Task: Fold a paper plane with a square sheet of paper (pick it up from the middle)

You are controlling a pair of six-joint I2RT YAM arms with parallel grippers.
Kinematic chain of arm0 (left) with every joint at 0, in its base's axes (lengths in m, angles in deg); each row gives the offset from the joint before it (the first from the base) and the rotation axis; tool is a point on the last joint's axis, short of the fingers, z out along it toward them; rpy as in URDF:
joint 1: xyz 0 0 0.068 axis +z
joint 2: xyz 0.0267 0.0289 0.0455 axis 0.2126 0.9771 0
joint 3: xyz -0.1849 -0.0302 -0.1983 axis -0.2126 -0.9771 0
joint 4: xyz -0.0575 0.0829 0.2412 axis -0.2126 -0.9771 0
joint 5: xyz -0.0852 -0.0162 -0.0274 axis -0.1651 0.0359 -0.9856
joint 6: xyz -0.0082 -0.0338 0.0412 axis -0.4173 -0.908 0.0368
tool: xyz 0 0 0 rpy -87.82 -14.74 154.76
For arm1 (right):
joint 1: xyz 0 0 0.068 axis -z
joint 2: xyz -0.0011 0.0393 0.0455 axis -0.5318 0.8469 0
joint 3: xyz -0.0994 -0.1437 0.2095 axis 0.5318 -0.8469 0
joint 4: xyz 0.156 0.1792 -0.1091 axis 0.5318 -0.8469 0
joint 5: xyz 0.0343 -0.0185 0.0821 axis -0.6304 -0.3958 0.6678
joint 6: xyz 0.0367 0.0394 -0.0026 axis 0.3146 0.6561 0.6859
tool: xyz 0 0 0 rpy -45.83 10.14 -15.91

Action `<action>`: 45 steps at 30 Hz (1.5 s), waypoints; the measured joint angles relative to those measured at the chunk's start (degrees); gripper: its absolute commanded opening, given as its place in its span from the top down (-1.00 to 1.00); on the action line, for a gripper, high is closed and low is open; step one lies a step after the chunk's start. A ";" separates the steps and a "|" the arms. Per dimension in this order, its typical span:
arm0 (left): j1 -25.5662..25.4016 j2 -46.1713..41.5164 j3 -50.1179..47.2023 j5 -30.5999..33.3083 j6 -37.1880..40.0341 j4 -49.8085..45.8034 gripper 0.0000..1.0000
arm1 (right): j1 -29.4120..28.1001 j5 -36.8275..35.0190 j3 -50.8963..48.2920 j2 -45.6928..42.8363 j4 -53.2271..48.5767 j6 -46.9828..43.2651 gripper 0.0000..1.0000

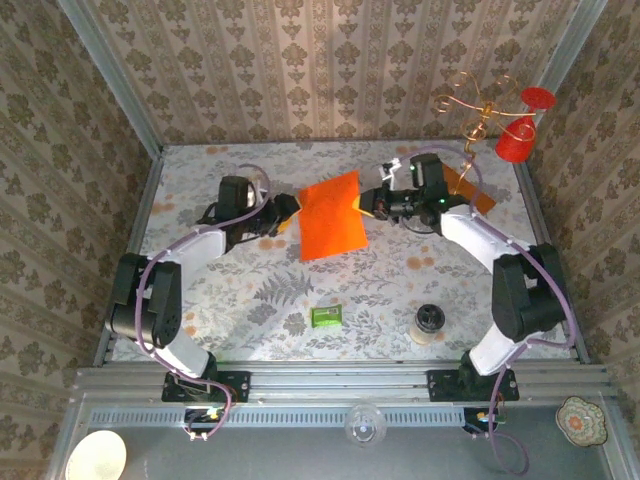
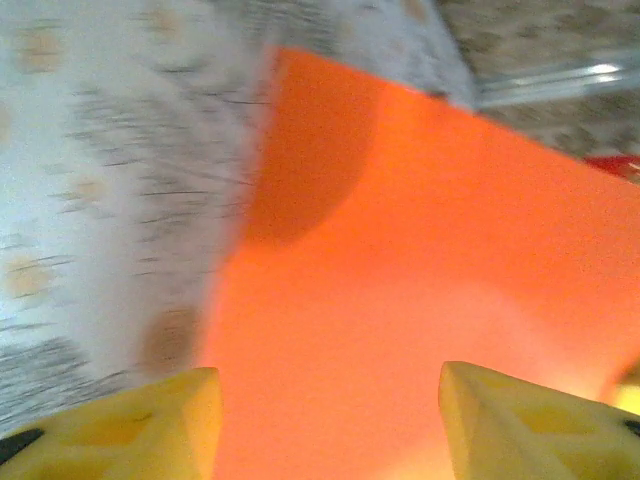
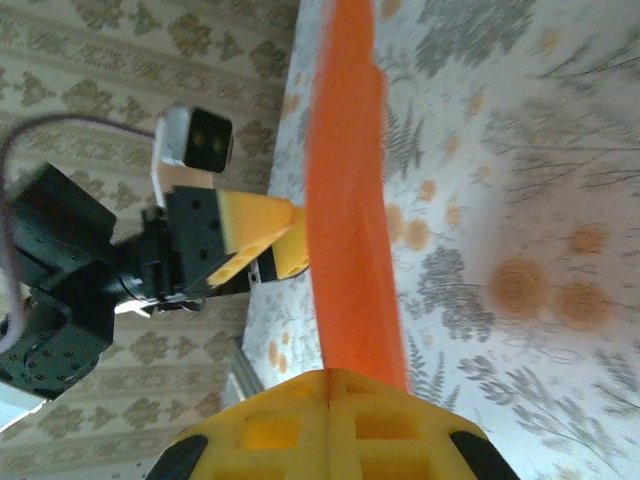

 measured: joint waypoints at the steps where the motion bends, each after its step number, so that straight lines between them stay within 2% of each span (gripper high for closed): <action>1: 0.55 -0.07 -0.68 1.03 0.33 -0.98 -0.33 | 0.42 -1.14 0.74 -0.83 -2.60 -1.31 1.00; 6: 1.25 -0.61 -1.68 4.94 1.92 -6.27 -0.54 | 0.98 -7.19 6.10 -3.69 -15.17 -6.67 1.00; 9: 1.18 -1.55 -1.86 5.57 2.64 -6.67 -0.88 | 0.11 -9.68 8.41 -3.67 -19.43 -7.87 1.00; 11: 1.09 -2.19 -2.05 5.75 3.02 -6.51 -0.92 | -1.18 -10.64 8.83 -3.19 -20.48 -7.85 1.00; 15: 0.35 -2.84 -3.13 5.97 3.23 -5.79 -0.90 | -4.59 -10.36 8.68 0.68 -17.90 -5.51 1.00; 19: -0.42 -2.82 -4.09 5.95 3.26 -5.73 -0.86 | -6.78 -7.37 5.27 5.86 -7.63 0.26 1.00; 24: -2.27 -1.95 -4.46 5.97 3.23 -4.96 -0.79 | -6.86 -5.53 0.26 10.88 2.23 5.38 1.00; 29: -6.14 1.57 -4.04 5.99 3.28 -4.52 -0.70 | -5.97 -5.38 -4.09 12.87 6.69 6.38 1.00; 38: -14.56 9.07 3.06 7.63 5.01 -6.75 -0.53 | -4.46 -6.97 -6.91 14.71 7.48 4.94 1.00; 45: -17.84 14.29 9.14 9.99 6.51 -9.60 -0.38 | -4.13 -9.46 -6.49 15.69 4.83 1.03 1.00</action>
